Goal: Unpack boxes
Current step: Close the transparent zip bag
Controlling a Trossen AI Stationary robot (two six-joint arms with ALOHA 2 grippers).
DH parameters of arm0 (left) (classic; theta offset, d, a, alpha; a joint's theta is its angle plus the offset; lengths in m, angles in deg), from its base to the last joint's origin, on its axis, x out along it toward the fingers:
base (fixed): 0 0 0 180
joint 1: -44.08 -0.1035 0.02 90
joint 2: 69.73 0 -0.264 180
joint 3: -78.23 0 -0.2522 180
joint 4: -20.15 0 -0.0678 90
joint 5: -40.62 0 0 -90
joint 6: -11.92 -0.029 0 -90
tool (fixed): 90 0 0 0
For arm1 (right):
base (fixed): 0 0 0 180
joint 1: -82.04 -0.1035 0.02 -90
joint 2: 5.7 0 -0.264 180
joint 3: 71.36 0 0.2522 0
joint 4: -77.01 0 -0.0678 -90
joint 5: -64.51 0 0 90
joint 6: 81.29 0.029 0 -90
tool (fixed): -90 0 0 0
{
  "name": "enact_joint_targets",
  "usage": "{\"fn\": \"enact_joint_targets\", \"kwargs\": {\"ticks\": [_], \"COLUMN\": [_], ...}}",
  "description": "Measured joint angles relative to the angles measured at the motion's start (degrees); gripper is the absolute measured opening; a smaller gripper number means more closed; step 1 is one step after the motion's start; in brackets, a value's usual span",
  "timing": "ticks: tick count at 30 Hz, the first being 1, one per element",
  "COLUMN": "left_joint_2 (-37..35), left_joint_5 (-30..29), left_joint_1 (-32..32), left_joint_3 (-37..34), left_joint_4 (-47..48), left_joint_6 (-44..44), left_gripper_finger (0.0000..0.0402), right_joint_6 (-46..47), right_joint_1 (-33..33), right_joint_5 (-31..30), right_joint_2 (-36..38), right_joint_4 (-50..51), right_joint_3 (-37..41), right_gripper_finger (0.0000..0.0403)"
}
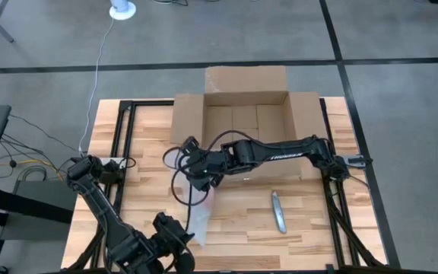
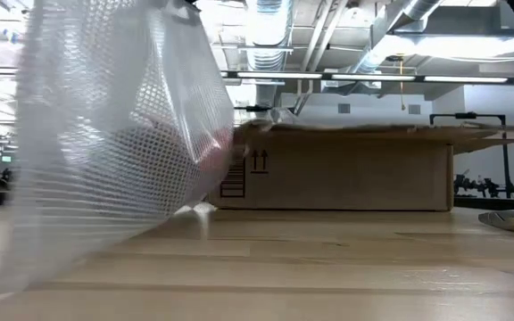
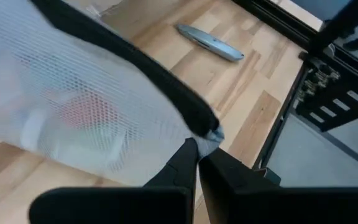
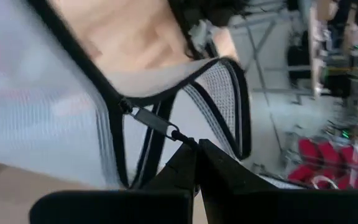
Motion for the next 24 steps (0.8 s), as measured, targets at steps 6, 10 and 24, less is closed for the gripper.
{"fn": "enact_joint_targets", "kwargs": {"ticks": [6,10,24], "left_joint_2": [0.0,0.0,1.8], "left_joint_5": [2.7,3.4,8.5], "left_joint_1": [1.3,3.1,4.5], "left_joint_3": [0.0,0.0,0.0], "left_joint_4": [-8.0,-9.8,-9.2], "left_joint_6": [-2.7,-2.2,3.4], "left_gripper_finger": [0.0,0.0,0.0], "right_joint_6": [-1.4,-2.1,-1.9], "right_joint_1": [0.9,2.7,10.2], "right_joint_5": [-0.4,-3.0,-2.4], "right_joint_2": [0.0,0.3,4.8], "right_joint_4": [0.1,-2.0,-6.7], "right_joint_3": [0.0,0.0,0.0], "right_gripper_finger": [0.0,0.0,0.0]}}
